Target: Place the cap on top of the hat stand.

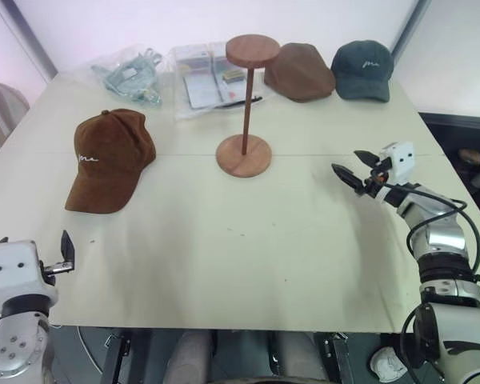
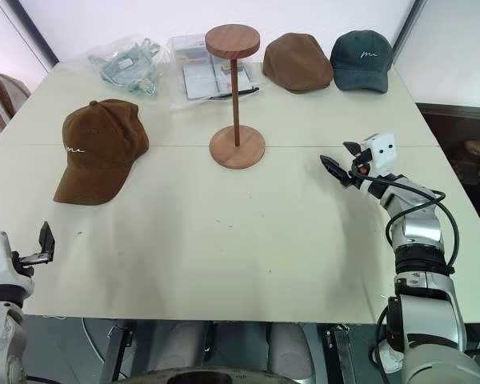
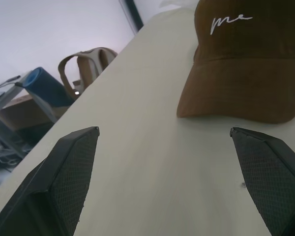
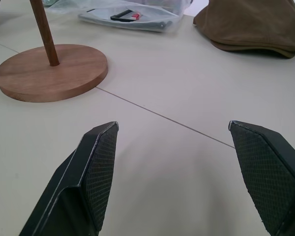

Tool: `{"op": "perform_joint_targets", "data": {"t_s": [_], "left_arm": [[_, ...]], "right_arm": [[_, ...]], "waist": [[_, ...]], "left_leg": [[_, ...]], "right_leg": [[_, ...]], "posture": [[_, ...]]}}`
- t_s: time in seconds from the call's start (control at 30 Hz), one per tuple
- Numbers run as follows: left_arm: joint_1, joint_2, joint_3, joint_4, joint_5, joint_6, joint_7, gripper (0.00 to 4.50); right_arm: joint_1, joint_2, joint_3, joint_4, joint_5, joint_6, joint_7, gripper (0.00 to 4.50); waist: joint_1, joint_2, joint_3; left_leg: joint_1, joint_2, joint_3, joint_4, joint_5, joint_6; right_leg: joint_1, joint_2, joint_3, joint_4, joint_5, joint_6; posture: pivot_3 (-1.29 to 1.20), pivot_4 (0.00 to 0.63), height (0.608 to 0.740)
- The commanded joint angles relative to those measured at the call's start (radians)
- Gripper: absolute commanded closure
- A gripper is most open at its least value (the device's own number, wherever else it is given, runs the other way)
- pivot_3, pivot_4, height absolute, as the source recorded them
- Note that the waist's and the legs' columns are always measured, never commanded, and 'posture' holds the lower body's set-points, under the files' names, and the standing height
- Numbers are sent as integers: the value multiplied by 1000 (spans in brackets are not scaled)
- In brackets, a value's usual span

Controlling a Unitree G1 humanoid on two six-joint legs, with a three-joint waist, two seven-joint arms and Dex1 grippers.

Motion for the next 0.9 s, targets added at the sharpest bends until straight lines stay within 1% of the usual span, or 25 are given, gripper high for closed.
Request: {"op": "perform_joint_targets", "data": {"t_s": [0.03,0.4,0.7,0.73,0.83,0.9], "left_arm": [[2,11,20,-15,14,3,15,32],[4,5,27,-17,7,7,18,32],[-6,21,28,-7,18,19,30,32],[-8,25,30,-4,20,20,31,32],[-8,40,38,9,24,20,29,32],[-8,51,39,23,28,20,24,32]], "right_arm": [[-29,-5,-14,-10,1,-22,0,844],[-61,-5,-1,1,-5,-19,9,844],[-65,-8,0,-12,-14,-13,19,844],[-65,-11,3,-24,-13,-6,29,844],[-54,-35,26,-129,22,68,124,844],[-49,-67,41,-226,66,157,206,844]], "waist": [[0,0,0],[0,0,0],[1,0,0],[1,0,0],[-1,0,0],[-1,0,0]], "left_leg": [[0,0,0,0,0,0],[0,0,0,0,0,0],[0,0,0,0,0,0],[0,0,0,0,0,0],[0,0,0,0,0,0],[0,0,0,0,0,0]], "right_leg": [[0,0,0,0,0,0],[0,0,0,0,0,0],[0,0,0,0,0,0],[0,0,0,0,0,0],[0,0,0,0,1,1],[0,0,0,0,1,2]], "posture": [[0,150,740],[0,150,740],[0,150,740],[0,150,740],[0,150,740],[0,150,740]]}}
